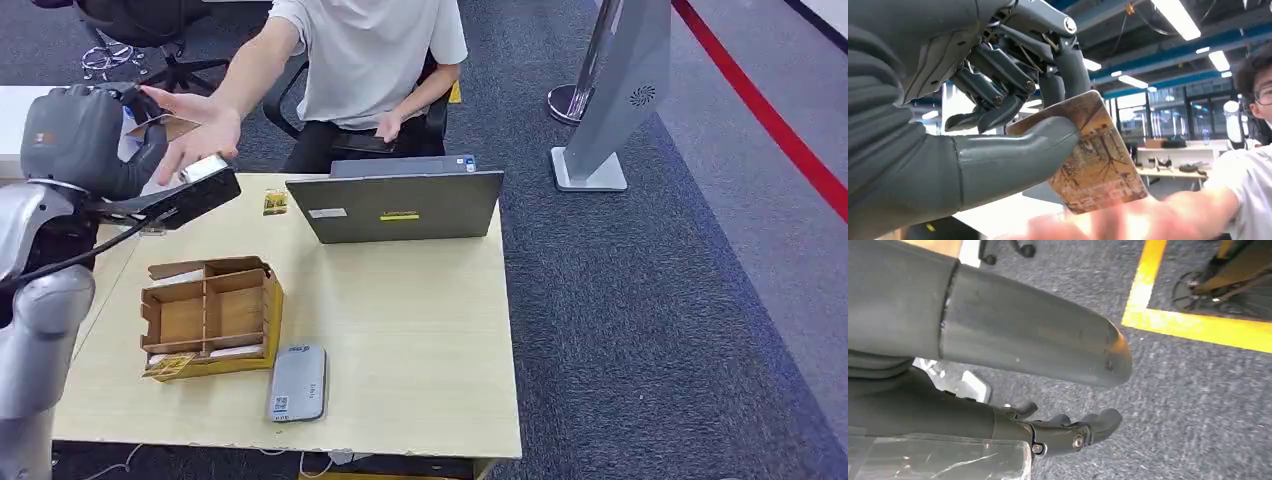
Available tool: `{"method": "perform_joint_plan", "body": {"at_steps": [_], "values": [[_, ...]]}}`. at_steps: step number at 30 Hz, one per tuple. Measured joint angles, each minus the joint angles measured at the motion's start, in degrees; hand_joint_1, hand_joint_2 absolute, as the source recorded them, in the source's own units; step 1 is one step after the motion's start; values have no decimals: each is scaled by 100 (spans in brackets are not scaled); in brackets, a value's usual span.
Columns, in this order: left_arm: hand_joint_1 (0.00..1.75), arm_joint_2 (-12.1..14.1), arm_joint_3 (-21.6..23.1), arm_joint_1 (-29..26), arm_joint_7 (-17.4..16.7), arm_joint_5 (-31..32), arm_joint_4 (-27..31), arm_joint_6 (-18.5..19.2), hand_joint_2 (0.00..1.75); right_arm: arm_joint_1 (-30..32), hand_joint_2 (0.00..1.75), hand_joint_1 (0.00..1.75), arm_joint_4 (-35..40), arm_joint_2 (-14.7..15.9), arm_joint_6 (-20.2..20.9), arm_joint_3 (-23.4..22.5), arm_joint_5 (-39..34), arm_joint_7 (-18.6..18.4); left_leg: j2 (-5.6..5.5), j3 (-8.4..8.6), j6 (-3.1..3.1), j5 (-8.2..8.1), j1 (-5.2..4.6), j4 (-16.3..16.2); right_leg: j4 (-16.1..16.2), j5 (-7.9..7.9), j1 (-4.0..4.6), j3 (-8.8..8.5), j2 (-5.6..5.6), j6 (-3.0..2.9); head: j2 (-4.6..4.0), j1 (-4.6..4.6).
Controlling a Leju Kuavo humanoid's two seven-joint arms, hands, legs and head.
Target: Pass the card to the sensor for recognition and then transmit it.
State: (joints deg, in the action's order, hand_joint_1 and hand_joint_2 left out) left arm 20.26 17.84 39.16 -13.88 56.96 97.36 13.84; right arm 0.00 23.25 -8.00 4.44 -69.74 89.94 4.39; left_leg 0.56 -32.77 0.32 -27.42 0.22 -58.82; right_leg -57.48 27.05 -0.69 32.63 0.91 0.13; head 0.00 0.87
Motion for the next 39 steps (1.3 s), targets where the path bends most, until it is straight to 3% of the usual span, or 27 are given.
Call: {"method": "perform_joint_plan", "body": {"at_steps": [5,7,8,11,14,18,21,24,26,29,31,33,36,39], "values": [[175,-52,13,51,-9,-2,-59,4,175,1,0,0,-20,15,-11,15,0,0,0,-1,0,0,0,0,0,-1,0,0,0,0,0,2],[175,-225,116,286,-68,-39,-336,90,175,-3,0,0,-160,63,-48,90,0,-2,10,-1,1,-1,0,-2,0,-2,0,2,-10,1,0,-2],[0,-374,205,473,-87,-79,-547,138,175,-10,0,0,-281,96,-68,142,0,-2,9,-4,4,-4,-1,-3,0,0,0,4,-11,2,0,-2],[0,-524,282,654,-177,-282,-790,94,175,-33,0,0,-511,188,-124,210,0,-15,20,-8,2,-6,3,1,0,2,0,14,-22,0,0,-2],[0,-320,269,566,-164,-335,-804,-193,175,-26,0,0,-577,232,-151,212,0,-31,24,-12,1,-6,4,3,-2,2,1,14,-25,-1,0,-4],[0,156,78,403,-39,-485,-764,-378,175,8,0,0,-590,240,-144,212,0,-35,29,-12,1,-5,5,5,-5,3,2,18,-30,-2,0,-4],[0,665,-257,194,6,-507,-749,-783,175,27,0,0,-588,247,-144,210,0,-33,44,-19,0,-6,8,12,-11,4,3,18,-42,-4,0,-11],[0,1461,-1097,-175,466,-689,-878,-1292,175,67,0,0,-579,247,-149,192,0,-24,100,-13,-17,-17,10,15,-19,6,4,35,-101,-9,0,-9],[0,2052,-1892,-437,873,-945,-1215,-1678,175,99,0,0,-575,266,-151,170,0,-20,124,-10,-28,-24,14,19,-26,12,8,42,-126,-18,0,-13],[0,2898,-3242,-863,1505,-1373,-2005,-2088,175,138,0,0,-575,299,-155,168,-2,27,164,-7,-48,-38,28,19,-32,20,19,56,-173,-34,0,0],[0,3422,-4219,-1121,1865,-1750,-2661,-2374,175,150,0,0,-577,339,-230,166,-26,300,165,-15,-57,-45,41,19,-30,28,33,59,-173,-45,0,0],[0,3927,-5276,-1431,2085,-2178,-3445,-2402,175,81,0,0,-590,391,-280,166,-37,363,174,-14,-69,-56,44,19,-28,32,35,63,-183,-50,0,2],[0,4302,-6495,-1720,2085,-2762,-4641,-2594,175,1,0,0,-660,490,-315,155,-88,345,150,-4,-56,-65,39,19,-24,50,33,50,-153,-52,0,7],[0,4348,-7652,-2124,2098,-3853,-5736,-2299,175,-40,0,0,-715,559,-273,100,-129,341,70,5,-55,-66,41,19,-19,79,35,21,-78,-49,0,15]]}}
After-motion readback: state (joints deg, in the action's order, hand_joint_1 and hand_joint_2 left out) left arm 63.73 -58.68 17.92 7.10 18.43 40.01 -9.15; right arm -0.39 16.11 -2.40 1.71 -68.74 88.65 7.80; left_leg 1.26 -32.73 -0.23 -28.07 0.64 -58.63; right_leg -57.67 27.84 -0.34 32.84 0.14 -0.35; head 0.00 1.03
